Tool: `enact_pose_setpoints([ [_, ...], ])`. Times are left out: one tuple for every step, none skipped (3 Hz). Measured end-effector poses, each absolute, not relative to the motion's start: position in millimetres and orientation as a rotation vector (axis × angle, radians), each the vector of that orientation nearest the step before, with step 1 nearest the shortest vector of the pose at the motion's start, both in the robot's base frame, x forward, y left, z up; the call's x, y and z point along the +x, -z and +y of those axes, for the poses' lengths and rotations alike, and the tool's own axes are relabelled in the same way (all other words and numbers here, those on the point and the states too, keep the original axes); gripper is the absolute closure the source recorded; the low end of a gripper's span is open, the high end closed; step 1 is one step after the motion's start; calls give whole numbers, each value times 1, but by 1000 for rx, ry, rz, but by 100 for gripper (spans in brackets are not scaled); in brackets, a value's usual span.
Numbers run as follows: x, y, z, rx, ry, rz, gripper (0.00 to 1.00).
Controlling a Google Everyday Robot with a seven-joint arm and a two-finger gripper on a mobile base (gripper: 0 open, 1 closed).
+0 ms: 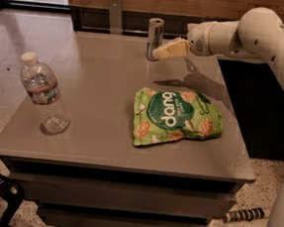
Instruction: Knock redbull can over
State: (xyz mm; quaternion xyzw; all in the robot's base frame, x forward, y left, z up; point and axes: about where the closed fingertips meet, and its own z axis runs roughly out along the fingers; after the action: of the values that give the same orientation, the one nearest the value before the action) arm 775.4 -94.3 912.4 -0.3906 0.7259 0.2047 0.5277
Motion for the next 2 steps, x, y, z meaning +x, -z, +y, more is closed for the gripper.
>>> enact_pose_setpoints([
  [809, -905, -76, -925, -506, 1695, 0],
  [823, -893, -67, -870, -546, 1669, 0],
])
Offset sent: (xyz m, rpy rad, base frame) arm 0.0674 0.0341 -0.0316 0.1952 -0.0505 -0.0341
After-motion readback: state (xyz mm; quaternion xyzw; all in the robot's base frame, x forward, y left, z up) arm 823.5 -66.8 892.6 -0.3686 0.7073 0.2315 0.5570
